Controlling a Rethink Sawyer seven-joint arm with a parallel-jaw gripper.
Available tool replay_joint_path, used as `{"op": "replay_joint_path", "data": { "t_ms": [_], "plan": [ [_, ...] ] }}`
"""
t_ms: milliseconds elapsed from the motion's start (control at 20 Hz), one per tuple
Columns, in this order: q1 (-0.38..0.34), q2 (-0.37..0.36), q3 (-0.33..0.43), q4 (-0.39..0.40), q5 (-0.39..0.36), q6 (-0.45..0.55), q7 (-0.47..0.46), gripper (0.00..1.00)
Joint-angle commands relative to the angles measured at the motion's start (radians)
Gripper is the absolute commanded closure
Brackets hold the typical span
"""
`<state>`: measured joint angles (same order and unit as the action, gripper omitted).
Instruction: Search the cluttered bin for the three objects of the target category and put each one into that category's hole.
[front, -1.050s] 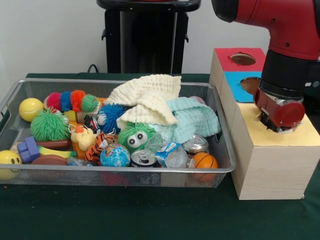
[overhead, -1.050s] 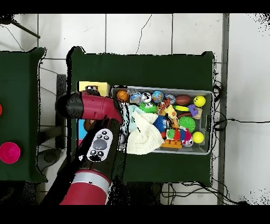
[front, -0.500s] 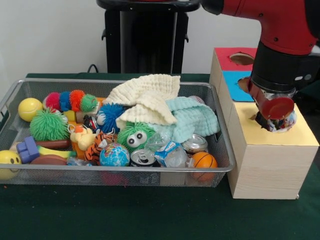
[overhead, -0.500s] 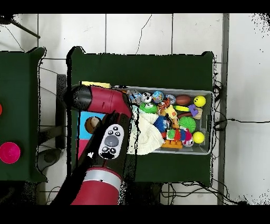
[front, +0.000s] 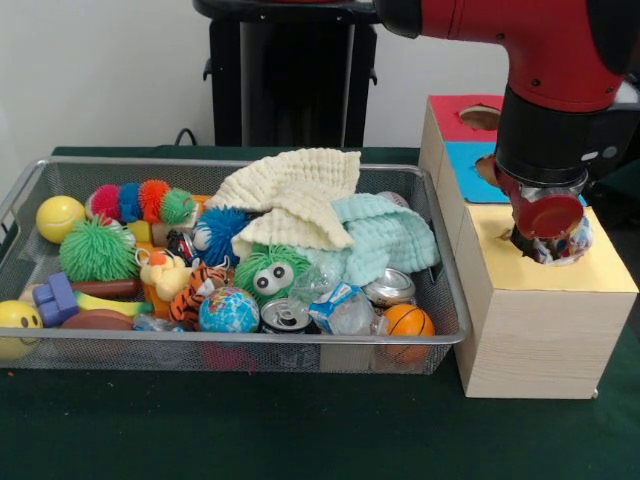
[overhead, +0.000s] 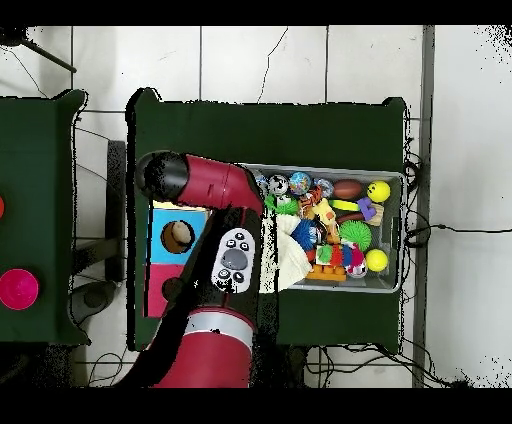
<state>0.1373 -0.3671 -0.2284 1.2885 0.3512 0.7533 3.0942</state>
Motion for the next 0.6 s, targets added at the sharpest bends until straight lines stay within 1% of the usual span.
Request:
{"op": "replay_joint_path", "data": {
  "t_ms": [50, 200, 300, 600],
  "plan": [
    [-0.127, -0.043, 0.000, 0.080, -0.103, 0.113, -0.133, 1.00],
    [-0.139, -0.069, 0.006, 0.073, -0.114, 0.163, -0.147, 1.00],
    [-0.135, -0.078, -0.009, 0.040, -0.140, 0.221, -0.148, 1.00],
    [-0.124, -0.129, -0.019, 0.000, -0.131, 0.332, -0.090, 1.00]
  ]
}}
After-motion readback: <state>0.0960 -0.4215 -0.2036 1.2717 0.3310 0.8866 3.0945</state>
